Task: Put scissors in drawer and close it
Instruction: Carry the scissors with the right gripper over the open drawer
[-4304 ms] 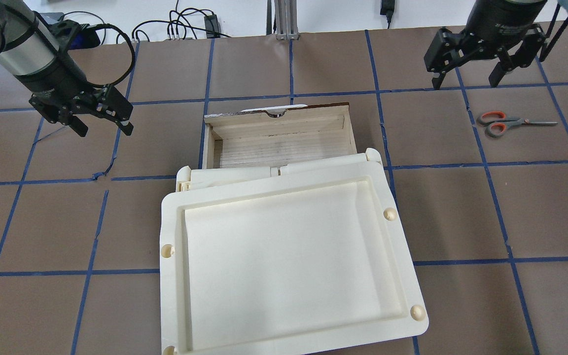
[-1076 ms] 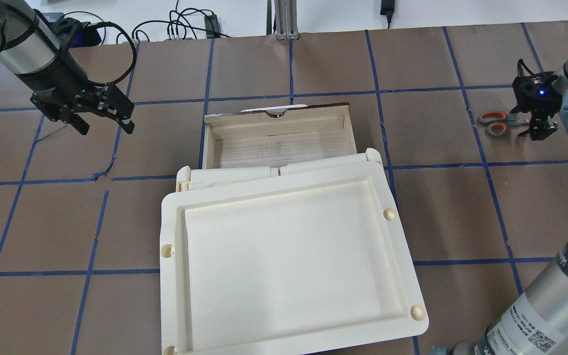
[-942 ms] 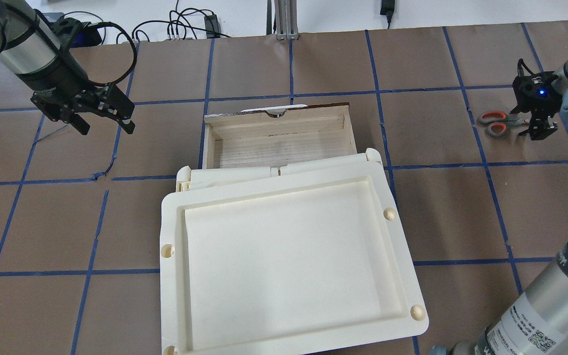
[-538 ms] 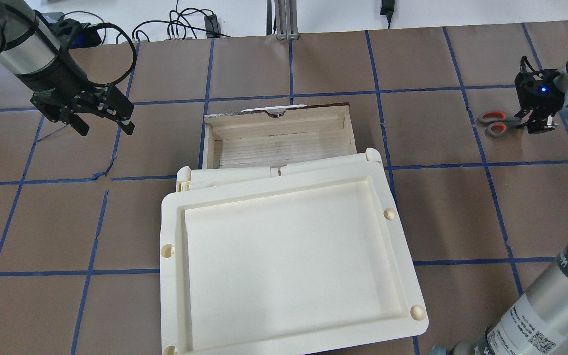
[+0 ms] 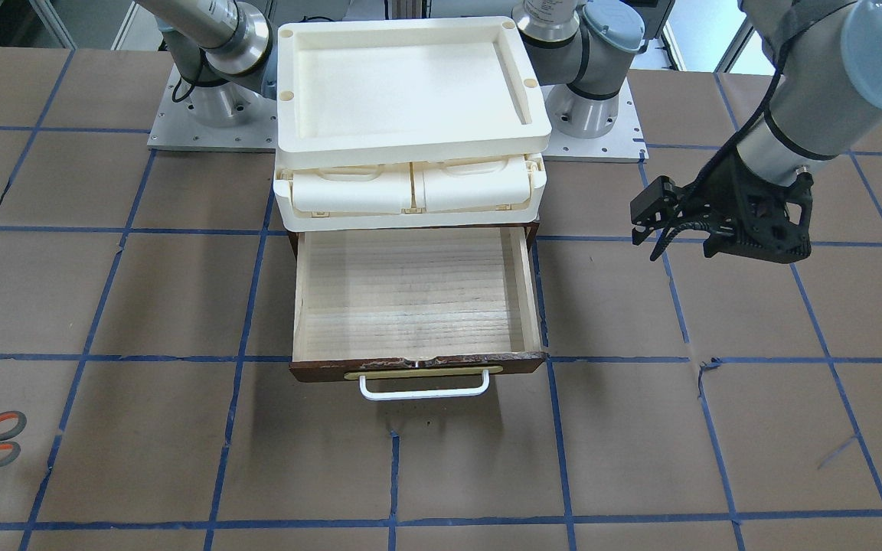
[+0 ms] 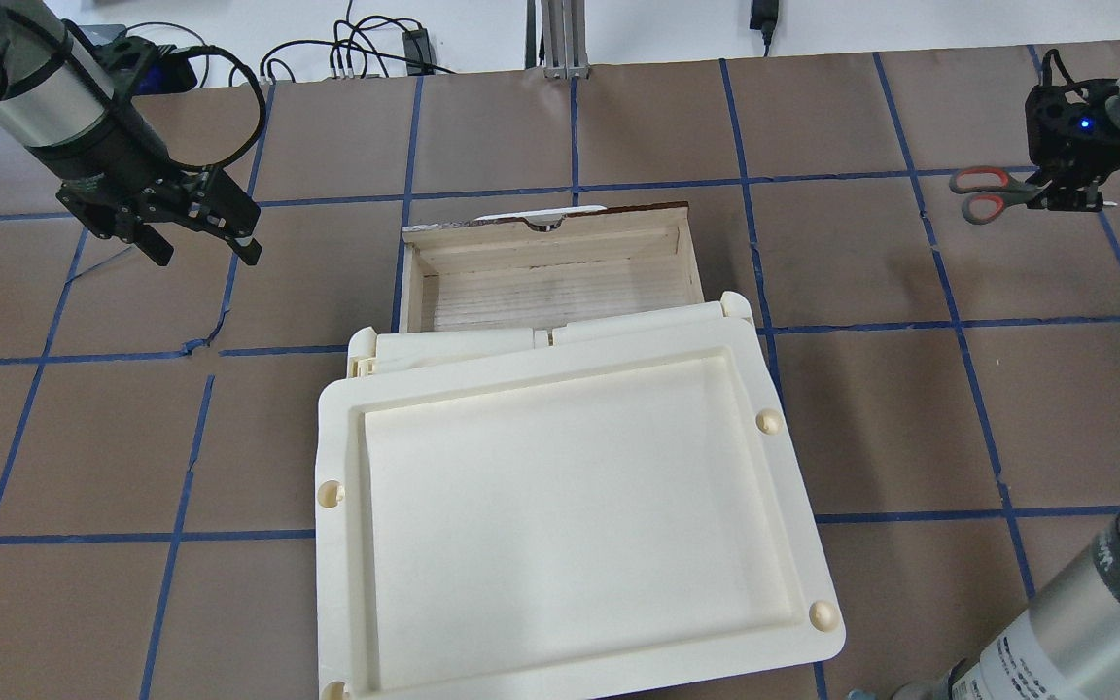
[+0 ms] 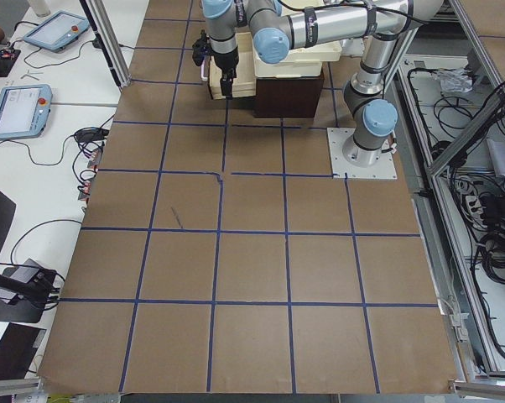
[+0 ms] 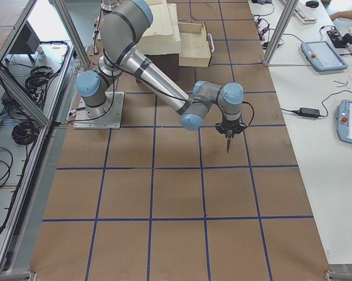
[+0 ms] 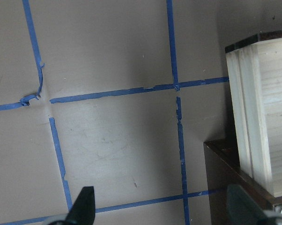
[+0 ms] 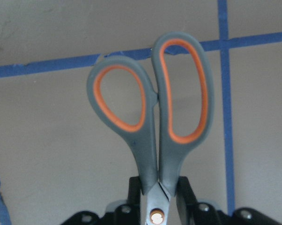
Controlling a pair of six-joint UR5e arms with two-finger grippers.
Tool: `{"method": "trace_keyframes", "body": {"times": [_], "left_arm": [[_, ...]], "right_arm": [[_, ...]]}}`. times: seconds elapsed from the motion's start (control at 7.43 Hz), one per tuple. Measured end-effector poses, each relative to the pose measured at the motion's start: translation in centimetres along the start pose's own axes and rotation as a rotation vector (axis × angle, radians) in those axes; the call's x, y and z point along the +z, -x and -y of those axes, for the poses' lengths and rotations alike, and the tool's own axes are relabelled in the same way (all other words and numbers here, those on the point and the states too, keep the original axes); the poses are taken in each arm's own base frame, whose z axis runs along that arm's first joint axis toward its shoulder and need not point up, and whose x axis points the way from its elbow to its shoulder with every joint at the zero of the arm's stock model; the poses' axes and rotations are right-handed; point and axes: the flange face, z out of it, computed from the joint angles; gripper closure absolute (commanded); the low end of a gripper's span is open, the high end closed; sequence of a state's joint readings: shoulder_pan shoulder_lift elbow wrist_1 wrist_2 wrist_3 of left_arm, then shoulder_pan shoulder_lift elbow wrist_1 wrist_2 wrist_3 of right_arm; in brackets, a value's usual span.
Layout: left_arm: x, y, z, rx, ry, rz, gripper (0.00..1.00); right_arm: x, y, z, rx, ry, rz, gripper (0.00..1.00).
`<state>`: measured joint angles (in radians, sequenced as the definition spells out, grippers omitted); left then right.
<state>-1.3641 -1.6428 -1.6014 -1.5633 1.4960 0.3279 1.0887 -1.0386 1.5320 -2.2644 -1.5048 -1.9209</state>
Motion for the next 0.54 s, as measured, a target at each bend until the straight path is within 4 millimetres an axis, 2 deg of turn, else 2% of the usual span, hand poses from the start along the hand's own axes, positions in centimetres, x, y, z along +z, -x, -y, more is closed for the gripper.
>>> {"method": "trace_keyframes", "body": {"times": [0.13,0.27,0.54], "left_arm": [[0.0,-0.1,0.0,0.008,0.000,0.000,0.00],[0.0,-0.2,0.0,0.014,-0.001,0.001,0.00],[-0.1,-0.2,0.0,0.017,-0.003,0.001,0.00]], "right_arm": [[-3.0,-0.4,3.2,0.021,-0.004,-0.022,1.00],[-6.5,-0.4,7.7,0.050,-0.017,-0.032,1.00],[-12.2,1.1,18.9,0.109,-0.051,-0.042,1.00]]}}
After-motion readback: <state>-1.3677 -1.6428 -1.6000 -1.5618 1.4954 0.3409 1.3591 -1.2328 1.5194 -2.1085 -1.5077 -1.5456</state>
